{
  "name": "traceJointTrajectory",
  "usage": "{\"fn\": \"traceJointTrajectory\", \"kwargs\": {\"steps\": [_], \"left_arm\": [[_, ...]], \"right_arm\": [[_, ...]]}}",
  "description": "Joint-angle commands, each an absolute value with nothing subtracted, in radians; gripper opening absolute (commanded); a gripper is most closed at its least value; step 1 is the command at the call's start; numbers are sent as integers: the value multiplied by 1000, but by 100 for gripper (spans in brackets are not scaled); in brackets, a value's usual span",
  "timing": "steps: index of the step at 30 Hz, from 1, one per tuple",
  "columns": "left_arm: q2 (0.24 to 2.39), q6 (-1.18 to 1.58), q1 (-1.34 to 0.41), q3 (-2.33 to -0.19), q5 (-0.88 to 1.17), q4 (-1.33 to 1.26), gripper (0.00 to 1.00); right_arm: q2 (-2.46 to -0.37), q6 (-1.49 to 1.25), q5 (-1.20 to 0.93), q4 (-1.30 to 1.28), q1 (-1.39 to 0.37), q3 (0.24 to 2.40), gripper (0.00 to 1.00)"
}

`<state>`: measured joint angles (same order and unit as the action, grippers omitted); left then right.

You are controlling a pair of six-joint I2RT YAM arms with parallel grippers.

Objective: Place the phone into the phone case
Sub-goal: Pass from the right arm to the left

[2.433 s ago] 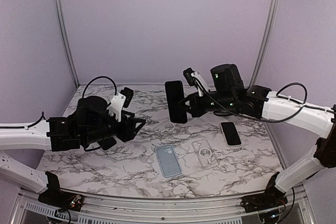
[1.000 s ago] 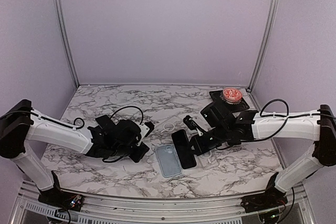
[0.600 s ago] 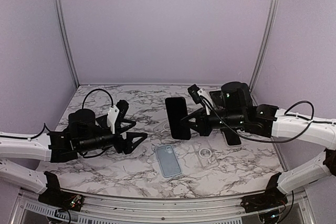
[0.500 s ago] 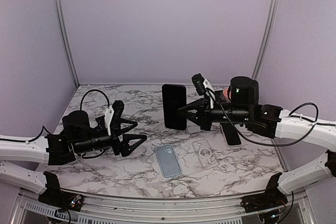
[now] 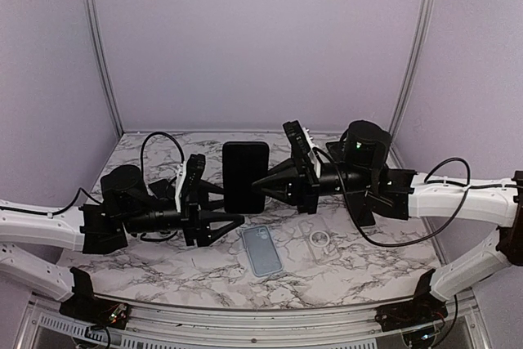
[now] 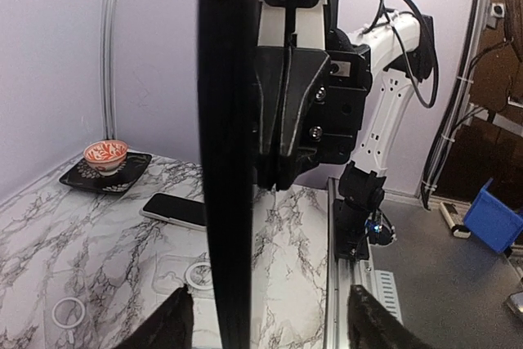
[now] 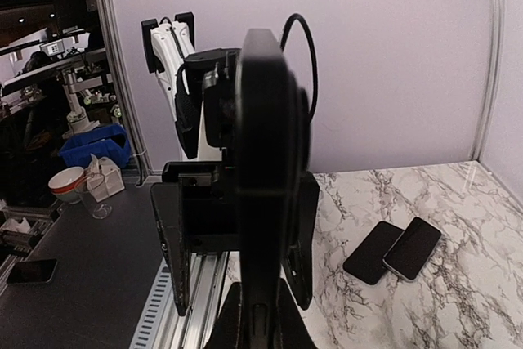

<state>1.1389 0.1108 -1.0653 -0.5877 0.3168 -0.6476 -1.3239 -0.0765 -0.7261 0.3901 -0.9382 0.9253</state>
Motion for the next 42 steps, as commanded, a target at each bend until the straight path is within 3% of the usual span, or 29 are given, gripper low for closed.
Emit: {"fn": "traceJointTrajectory", "kwargs": {"steps": [1,4,7,10,12,13,15,17,21,23,25,26,27,28,34,42], "left_arm": [[1167,86,-1074,-625,349,-686,51],[1166,81,-1079,-628,352,-686,19],[1166,80,-1083,-625,354,-686,0],[1166,83,-1084,-623,352,-686,0],[1168,81,-1087,-617,338,-686,0],[1171,79,-1088,-614,331,-686,0],[1176,76,-1090,-608,323,-684,0],[1180,73,-1094,-602,313,-684,0],[1180,70,-1100,-598,281,-684,0],[1181,69,-1103,-599,269,-684,0],[1190,72,-1103,-601,248,-674,5],[1195,80,-1103,-599,224,-662,24],[1196,87,-1103,-594,199,-642,37],[1196,89,-1103,-585,168,-618,44],[1229,92,-1100,-530,-147,-372,43],[1475,167,-1054,-590,-245,-259,28]], "right_arm": [[-1336,-65,-795,459,-958,991,0],[-1342,-60,-802,446,-959,995,0],[-1339,-56,-802,441,-959,995,0],[-1342,-19,-799,383,-958,1011,2],[-1340,22,-788,317,-955,1034,31],[-1338,35,-784,302,-950,1042,39],[-1333,37,-785,305,-942,1048,45],[-1341,39,-803,312,-940,1056,43],[-1375,51,-813,255,-939,1077,18],[-1381,54,-821,230,-935,1072,0],[-1372,40,-798,229,-923,1052,0],[-1365,26,-770,216,-905,1043,0],[-1361,10,-735,195,-877,1036,0],[-1360,-26,-701,159,-843,1033,0],[-1340,-43,-334,-135,-769,993,0],[-1384,-196,-285,-121,-770,841,0]]}}
